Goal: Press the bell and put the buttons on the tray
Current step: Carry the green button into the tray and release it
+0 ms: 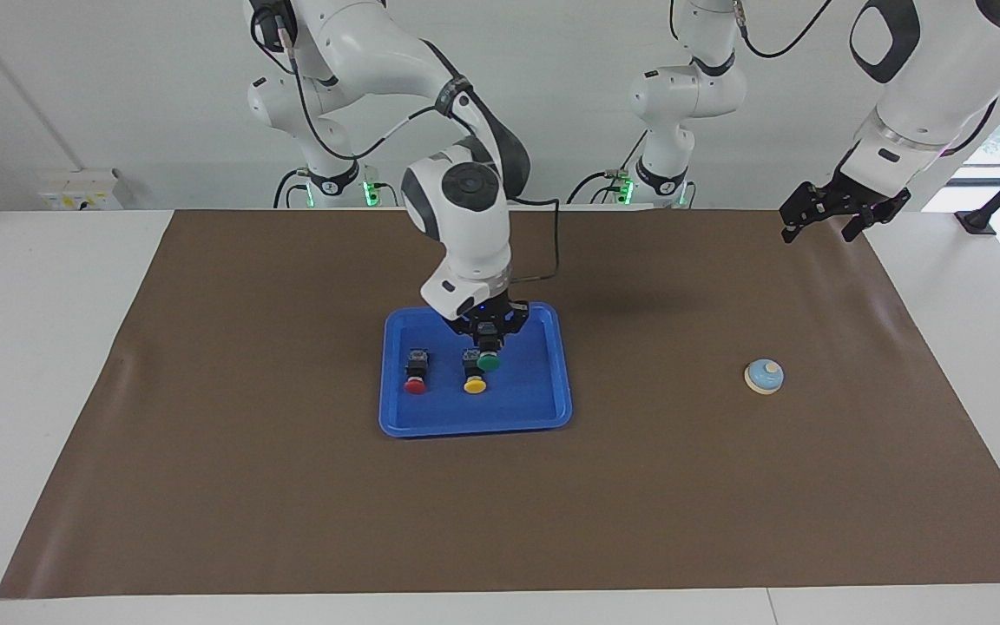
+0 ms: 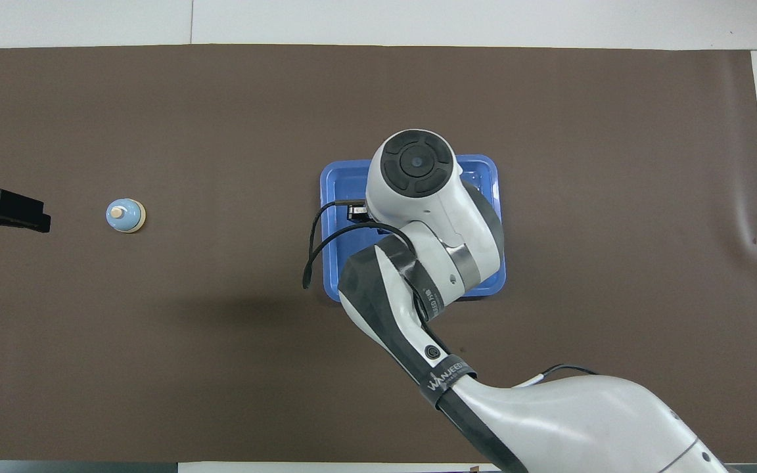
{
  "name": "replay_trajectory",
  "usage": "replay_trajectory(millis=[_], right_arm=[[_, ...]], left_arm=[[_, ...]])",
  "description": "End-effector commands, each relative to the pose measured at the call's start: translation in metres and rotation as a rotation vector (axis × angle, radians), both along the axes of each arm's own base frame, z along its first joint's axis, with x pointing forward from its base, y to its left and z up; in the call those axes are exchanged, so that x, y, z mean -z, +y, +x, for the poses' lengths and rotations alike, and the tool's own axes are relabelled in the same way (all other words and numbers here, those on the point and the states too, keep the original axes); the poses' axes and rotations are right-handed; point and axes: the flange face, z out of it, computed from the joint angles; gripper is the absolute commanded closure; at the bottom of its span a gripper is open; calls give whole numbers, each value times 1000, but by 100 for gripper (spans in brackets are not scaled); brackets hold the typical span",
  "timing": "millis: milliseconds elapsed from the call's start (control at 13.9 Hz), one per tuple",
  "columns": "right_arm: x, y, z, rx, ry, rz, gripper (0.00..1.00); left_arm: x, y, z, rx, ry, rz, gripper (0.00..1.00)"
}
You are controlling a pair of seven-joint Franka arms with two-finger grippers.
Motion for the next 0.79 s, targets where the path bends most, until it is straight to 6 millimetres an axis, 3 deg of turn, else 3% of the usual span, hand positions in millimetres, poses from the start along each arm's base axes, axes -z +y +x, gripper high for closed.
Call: replay_trajectory(millis=[0,216,433,577,649,722], right_arm=[[9,6,12,10,8,-2,100],[34,14,0,0,-7,8,100],[43,16,-2,27,-9,11,100],[48,13,-4,37,0,2,86],[52,12,-5,36,3,0,63],[53,14,-6,35,-1,2,8]], left_arm=[[-4,1,-7,-9,5,3,0],[-4,1,-7,-9,5,3,0],[-4,1,-7,-9,4,3,0],[-4,1,-7,-9,5,3,0],[-4,1,-7,-9,5,3,0],[-4,1,-7,-9,5,3,0]])
